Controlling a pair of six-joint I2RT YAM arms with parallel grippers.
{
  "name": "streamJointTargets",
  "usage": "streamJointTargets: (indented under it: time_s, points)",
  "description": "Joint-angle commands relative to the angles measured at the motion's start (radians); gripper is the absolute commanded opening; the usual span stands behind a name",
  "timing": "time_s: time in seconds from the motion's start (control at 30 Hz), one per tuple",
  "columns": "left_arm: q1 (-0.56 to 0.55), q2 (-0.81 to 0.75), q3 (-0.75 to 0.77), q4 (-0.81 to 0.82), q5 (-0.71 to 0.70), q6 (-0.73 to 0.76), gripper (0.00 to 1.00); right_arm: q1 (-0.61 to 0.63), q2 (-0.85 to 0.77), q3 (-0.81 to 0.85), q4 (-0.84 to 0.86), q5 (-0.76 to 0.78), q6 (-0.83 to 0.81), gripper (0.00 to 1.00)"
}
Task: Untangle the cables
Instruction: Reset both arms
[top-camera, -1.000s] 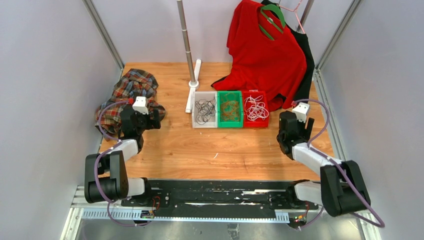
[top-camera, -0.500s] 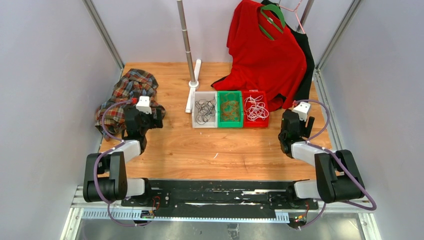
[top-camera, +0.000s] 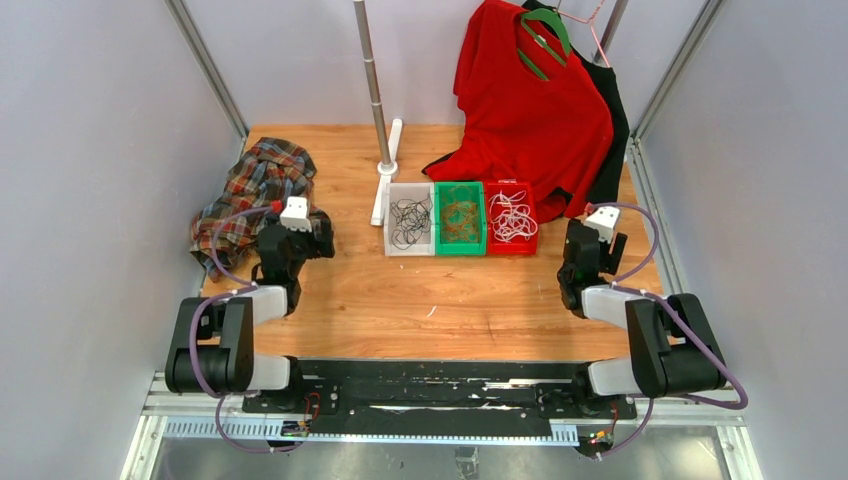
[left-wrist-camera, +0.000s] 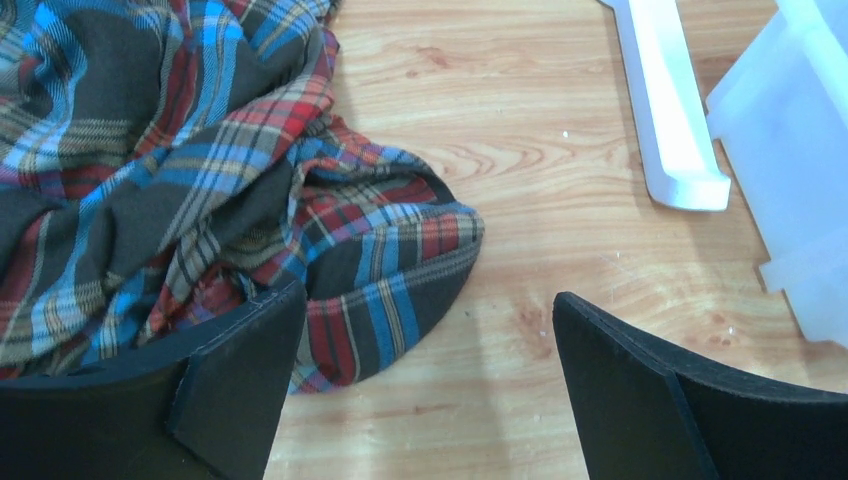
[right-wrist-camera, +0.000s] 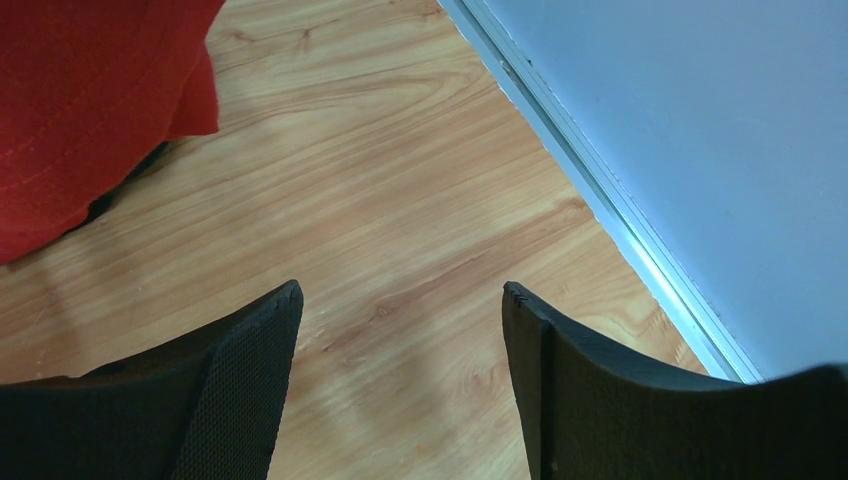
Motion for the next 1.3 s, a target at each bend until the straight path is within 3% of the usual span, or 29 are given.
streamJointTargets:
  time_s: [0.0,0.07,0.17,0.23,0.3,0.4,0.43,0.5,0.53,0.57,0.67,0.8,1.27]
  points:
    - [-0.048,-0.030,-0.124,0.216,-0.093,0.038,0.98,-0.015,0.008,-0.015,0.057,-0.036,-0.026,0.73]
    - [-0.060,0.034,-0.187,0.443,-0.090,0.046,0.98,-0.015,-0.001,-0.030,0.081,-0.078,-0.045,0.73]
    - [-0.063,-0.016,-0.144,0.269,-0.103,0.056,0.98,-0.012,-0.008,-0.037,0.084,-0.166,-0.082,0.73]
    - [-0.063,0.025,-0.169,0.397,-0.107,0.042,0.98,-0.013,-0.005,-0.049,0.111,-0.204,-0.096,0.73]
    - [-0.063,0.000,-0.148,0.306,-0.112,0.044,0.98,-0.020,-0.007,-0.051,0.109,-0.221,-0.094,0.73]
    - [-0.063,0.012,-0.163,0.366,-0.114,0.040,0.98,-0.029,-0.022,-0.085,0.143,-0.264,-0.101,0.73]
    - [-0.063,0.009,-0.162,0.357,-0.113,0.040,0.98,-0.029,-0.035,-0.140,0.232,-0.331,-0.114,0.73]
    - [-0.063,0.004,-0.157,0.337,-0.111,0.038,0.98,-0.023,0.084,-0.307,0.701,-0.366,-0.164,0.74]
    - [-0.063,0.009,-0.159,0.350,-0.113,0.037,0.98,-0.012,0.148,-0.321,0.832,-0.348,-0.197,0.75]
    - [-0.063,0.011,-0.161,0.360,-0.115,0.037,0.98,0.003,0.140,-0.313,0.803,-0.334,-0.207,0.76]
    - [-0.063,0.008,-0.159,0.349,-0.116,0.037,0.98,-0.017,0.011,-0.149,0.283,-0.345,-0.132,0.76]
    - [-0.063,0.008,-0.160,0.352,-0.116,0.037,0.98,-0.050,0.067,-0.163,0.407,-0.370,-0.137,0.77]
    - [-0.063,0.012,-0.157,0.349,-0.113,0.040,0.98,-0.050,0.063,-0.165,0.401,-0.369,-0.136,0.77]
